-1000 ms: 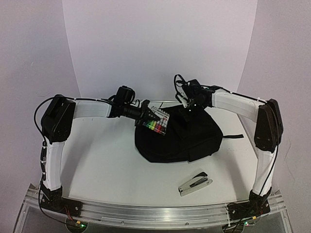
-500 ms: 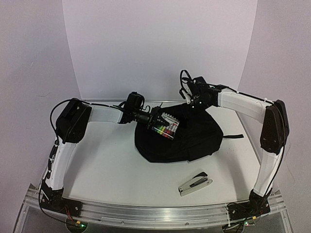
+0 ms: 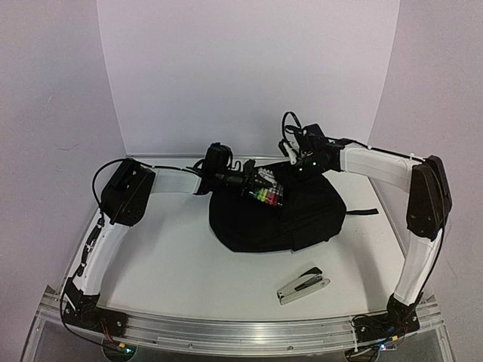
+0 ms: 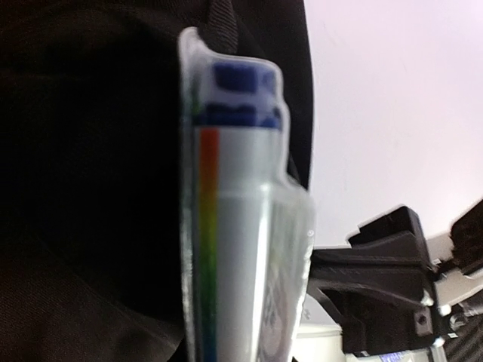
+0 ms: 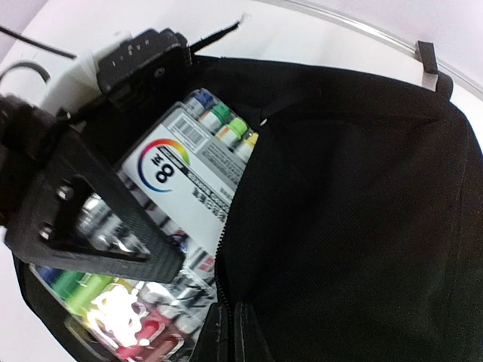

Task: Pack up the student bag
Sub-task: Place the stationery in the student bag, then pick up the stationery from the center of the board.

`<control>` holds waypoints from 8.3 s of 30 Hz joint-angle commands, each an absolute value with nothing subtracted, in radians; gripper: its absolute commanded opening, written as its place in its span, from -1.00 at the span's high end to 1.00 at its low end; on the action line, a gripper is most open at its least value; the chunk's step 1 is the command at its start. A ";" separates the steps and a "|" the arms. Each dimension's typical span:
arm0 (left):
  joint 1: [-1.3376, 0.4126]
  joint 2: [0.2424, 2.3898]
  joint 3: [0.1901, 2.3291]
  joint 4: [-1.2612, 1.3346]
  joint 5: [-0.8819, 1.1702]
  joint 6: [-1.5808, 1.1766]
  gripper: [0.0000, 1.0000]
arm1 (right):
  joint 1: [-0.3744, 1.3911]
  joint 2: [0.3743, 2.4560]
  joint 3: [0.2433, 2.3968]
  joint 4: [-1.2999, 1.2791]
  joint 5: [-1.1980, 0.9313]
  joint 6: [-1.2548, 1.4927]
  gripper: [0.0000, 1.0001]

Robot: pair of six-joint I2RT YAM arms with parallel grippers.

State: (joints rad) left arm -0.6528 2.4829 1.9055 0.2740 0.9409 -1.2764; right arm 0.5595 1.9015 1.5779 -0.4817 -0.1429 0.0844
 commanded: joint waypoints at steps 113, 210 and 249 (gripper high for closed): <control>-0.580 2.292 1.508 0.393 0.902 -1.202 0.85 | 0.685 2.215 2.019 -0.431 -0.558 0.304 1.00; -0.493 1.774 1.638 -0.672 0.447 -0.641 -0.99 | 0.750 1.434 0.813 -0.516 -0.321 -1.293 0.21; -0.761 2.028 1.785 -0.788 1.180 -0.183 -0.77 | 0.781 1.384 1.159 -0.241 -0.566 -1.425 0.60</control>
